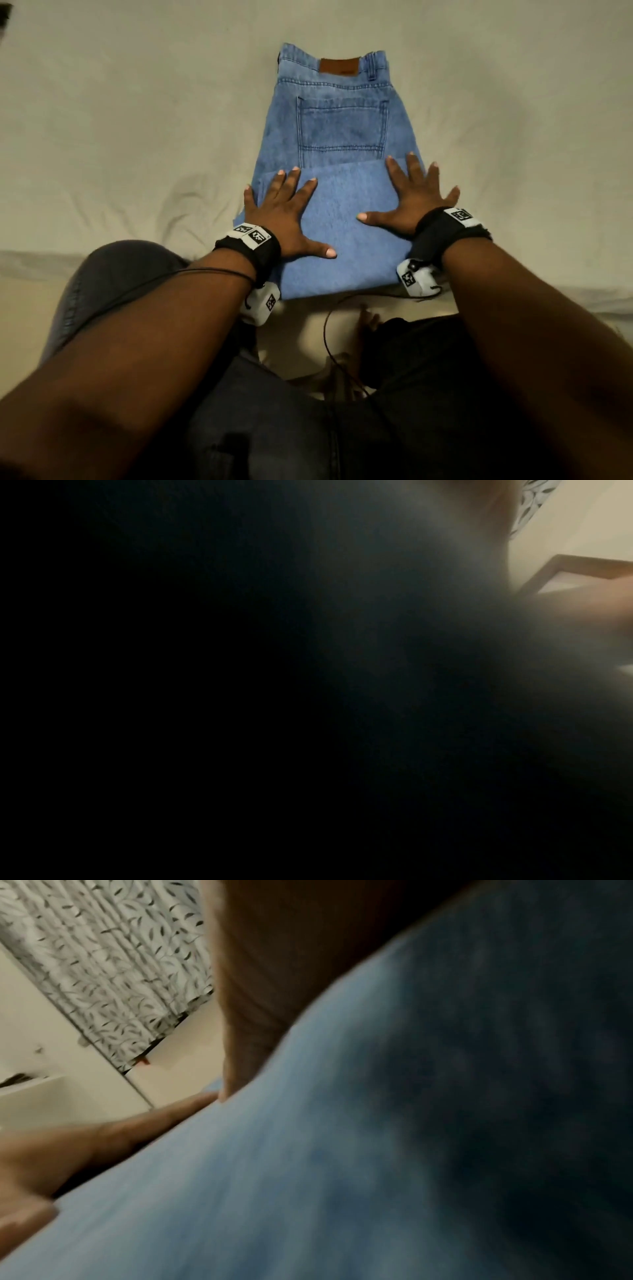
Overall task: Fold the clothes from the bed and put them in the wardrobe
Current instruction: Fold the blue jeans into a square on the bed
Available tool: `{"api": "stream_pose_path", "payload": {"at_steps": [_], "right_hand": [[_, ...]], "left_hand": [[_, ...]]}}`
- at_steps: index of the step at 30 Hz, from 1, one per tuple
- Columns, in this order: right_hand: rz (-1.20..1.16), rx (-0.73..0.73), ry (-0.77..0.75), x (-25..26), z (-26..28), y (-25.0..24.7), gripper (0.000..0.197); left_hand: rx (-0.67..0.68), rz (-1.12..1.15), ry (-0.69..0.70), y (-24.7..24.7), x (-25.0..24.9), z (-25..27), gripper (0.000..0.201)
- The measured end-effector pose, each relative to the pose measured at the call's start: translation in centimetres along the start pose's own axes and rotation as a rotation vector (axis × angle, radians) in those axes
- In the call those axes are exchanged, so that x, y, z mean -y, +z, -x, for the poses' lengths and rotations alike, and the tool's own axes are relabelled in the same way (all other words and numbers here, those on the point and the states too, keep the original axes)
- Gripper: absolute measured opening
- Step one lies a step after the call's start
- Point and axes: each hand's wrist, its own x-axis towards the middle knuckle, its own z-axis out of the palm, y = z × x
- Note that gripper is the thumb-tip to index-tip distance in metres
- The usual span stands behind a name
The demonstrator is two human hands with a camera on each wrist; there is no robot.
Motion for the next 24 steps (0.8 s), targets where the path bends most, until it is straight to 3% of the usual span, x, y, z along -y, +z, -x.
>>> {"api": "stream_pose_path", "payload": {"at_steps": [4,8,10,12,14,16,17,20,24], "right_hand": [[-0.043,-0.018,-0.034,-0.7,2.1,-0.8,0.141],[0.129,0.005,-0.219,0.6,6.0,0.2,0.144],[0.258,0.074,-0.23,1.0,7.3,2.0,0.144],[0.364,0.032,-0.201,0.9,8.4,4.1,0.143],[0.353,-0.079,-0.173,0.3,9.2,5.4,0.122],[0.31,-0.164,-0.17,-0.2,9.7,5.4,0.087],[0.305,-0.183,-0.176,-0.4,9.9,5.2,0.077],[0.276,-0.168,-0.213,-0.5,10.6,3.4,0.072],[0.148,-0.317,-0.238,0.1,12.6,-0.7,0.048]], "left_hand": [[0.007,-0.075,0.037,-1.1,-1.4,1.8,0.138],[0.034,-0.15,0.234,0.0,-4.1,5.3,0.132],[0.076,-0.203,0.24,2.1,-4.6,7.0,0.136],[0.023,-0.281,0.19,4.0,-4.2,8.2,0.118],[-0.103,-0.314,0.148,4.6,-3.5,9.1,0.08],[-0.195,-0.319,0.172,4.2,-2.8,9.9,0.065],[-0.197,-0.315,0.197,3.7,-2.6,10.3,0.061],[-0.263,-0.213,0.185,0.8,-2.1,11.8,0.047],[-0.357,0.047,0.053,-4.5,-0.6,13.7,0.06]]}}
